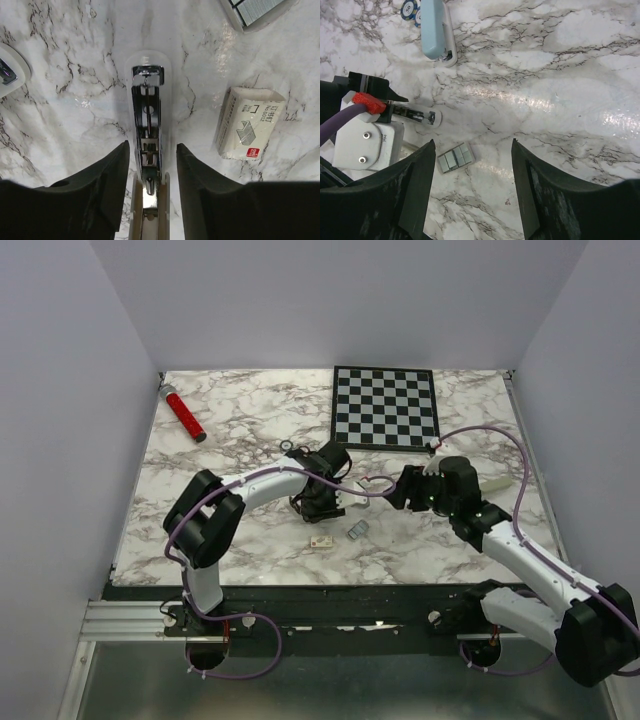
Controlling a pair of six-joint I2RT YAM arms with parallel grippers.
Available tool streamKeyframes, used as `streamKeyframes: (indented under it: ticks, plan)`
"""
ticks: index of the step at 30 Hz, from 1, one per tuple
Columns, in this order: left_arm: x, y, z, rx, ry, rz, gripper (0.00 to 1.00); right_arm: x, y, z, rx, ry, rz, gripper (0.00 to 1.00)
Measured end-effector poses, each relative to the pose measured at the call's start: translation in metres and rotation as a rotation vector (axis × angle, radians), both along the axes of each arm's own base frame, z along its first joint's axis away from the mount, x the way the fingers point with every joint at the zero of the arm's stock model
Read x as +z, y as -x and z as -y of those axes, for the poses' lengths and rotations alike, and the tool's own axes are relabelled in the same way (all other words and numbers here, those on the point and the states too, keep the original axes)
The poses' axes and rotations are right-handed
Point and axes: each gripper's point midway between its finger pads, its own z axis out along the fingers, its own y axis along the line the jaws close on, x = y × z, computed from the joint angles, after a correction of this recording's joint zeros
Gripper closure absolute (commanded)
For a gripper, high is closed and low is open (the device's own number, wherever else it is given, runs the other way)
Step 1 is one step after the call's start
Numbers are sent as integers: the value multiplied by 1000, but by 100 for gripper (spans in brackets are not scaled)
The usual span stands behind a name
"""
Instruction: Load the staples into the stapler
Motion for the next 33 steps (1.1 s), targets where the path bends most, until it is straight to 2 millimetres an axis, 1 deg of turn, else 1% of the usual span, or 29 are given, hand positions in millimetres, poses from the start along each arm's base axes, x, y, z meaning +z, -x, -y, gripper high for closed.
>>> streamKeyframes:
  ticks: [2, 3, 5, 6, 9, 10, 14, 15, 18, 19, 20, 21, 22, 26, 29, 32, 33]
  plan:
    - [0, 0, 0, -7, -6, 6, 34, -2, 0, 0, 5, 9, -2, 30]
    - [0, 0, 0, -6, -7, 8, 29, -3, 0, 0, 6, 12, -2, 29]
    - [1, 0, 0, -9, -7, 15, 23, -4, 0, 1, 13, 19, 1, 28]
    - [1, 0, 0, -8, -6, 16, 16, -4, 0, 0, 17, 22, 2, 28]
    - [10, -2, -1, 2, 6, 44, 7, -5, 1, 0, 35, 34, 8, 26]
    - [13, -2, 0, 7, 14, 54, 6, -6, 1, -1, 44, 37, 10, 25]
    - [42, -9, 3, 56, 90, 140, 4, -10, 2, -5, 84, 53, 6, 20]
    - [50, -10, 3, 71, 112, 165, 1, -11, 2, -7, 95, 57, 2, 19]
    - [81, -19, 0, 175, 218, 266, 1, -11, 2, -20, 147, 69, -2, 18]
    - [90, -21, -2, 208, 252, 289, 1, -6, -1, -27, 170, 75, 13, 18]
    - [100, -24, -7, 260, 301, 327, 1, -10, 2, -35, 197, 82, 2, 18]
    - [114, -29, -15, 334, 363, 373, 1, -11, 3, -43, 229, 94, 0, 18]
    - [120, -30, -23, 386, 397, 397, 1, -11, 3, -53, 263, 106, 3, 18]
    - [155, -41, -66, 668, 590, 557, 1, -13, 3, -91, 393, 158, 25, 18]
    - [169, -38, -92, 830, 700, 656, 1, -19, 3, -114, 484, 209, 40, 18]
    - [174, -34, -121, 996, 774, 749, 1, -28, 5, -133, 564, 263, 49, 18]
    - [175, -33, -128, 1030, 785, 772, 1, -31, 4, -139, 590, 281, 57, 18]
